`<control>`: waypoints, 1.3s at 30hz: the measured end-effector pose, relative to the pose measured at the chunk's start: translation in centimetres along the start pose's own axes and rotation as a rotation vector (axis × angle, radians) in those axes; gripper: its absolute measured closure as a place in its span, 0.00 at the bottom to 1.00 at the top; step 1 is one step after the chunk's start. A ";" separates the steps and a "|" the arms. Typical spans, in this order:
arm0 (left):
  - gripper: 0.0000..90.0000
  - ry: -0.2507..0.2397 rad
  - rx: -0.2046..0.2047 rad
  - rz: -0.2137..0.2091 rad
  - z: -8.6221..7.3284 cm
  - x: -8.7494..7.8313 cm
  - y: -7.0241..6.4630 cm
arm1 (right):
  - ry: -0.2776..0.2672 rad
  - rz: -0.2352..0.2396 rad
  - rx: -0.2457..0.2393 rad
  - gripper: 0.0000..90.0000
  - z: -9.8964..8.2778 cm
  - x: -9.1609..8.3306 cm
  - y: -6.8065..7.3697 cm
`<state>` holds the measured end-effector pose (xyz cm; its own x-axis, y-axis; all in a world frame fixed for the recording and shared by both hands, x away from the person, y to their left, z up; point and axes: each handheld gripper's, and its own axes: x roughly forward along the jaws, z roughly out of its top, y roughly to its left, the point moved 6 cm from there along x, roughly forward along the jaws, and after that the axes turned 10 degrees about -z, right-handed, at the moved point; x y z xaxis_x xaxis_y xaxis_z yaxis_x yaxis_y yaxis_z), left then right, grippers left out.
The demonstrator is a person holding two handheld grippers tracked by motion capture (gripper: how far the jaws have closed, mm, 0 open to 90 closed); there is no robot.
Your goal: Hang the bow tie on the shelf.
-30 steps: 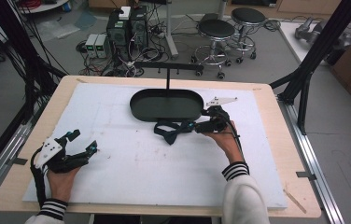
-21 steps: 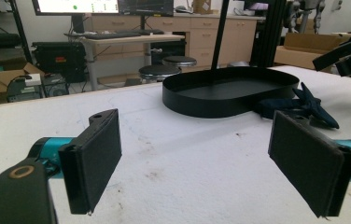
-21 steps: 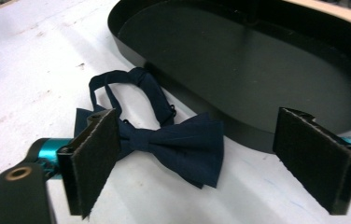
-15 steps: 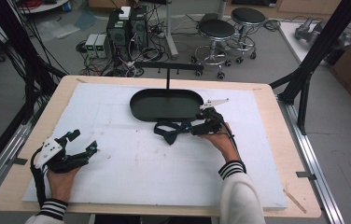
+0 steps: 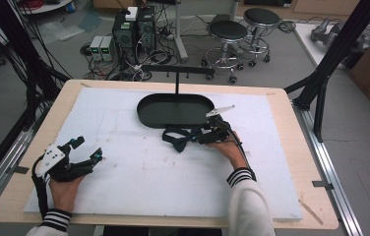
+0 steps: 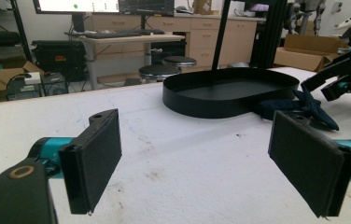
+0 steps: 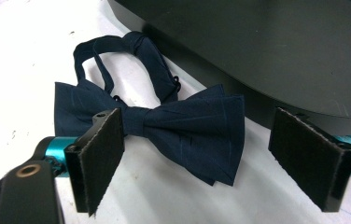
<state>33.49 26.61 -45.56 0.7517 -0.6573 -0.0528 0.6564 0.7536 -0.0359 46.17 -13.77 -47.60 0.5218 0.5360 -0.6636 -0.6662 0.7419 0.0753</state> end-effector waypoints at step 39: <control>0.20 -0.001 -0.001 -0.001 0.0 0.0 0.0 | 0.056 -0.026 -0.008 0.62 -0.2 1.0 0.5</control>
<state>33.49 26.61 -45.56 0.7510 -0.6583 -0.0518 0.6573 0.7528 -0.0366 46.28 -12.92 -48.40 0.5086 0.4929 -0.7060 -0.6571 0.7520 0.0517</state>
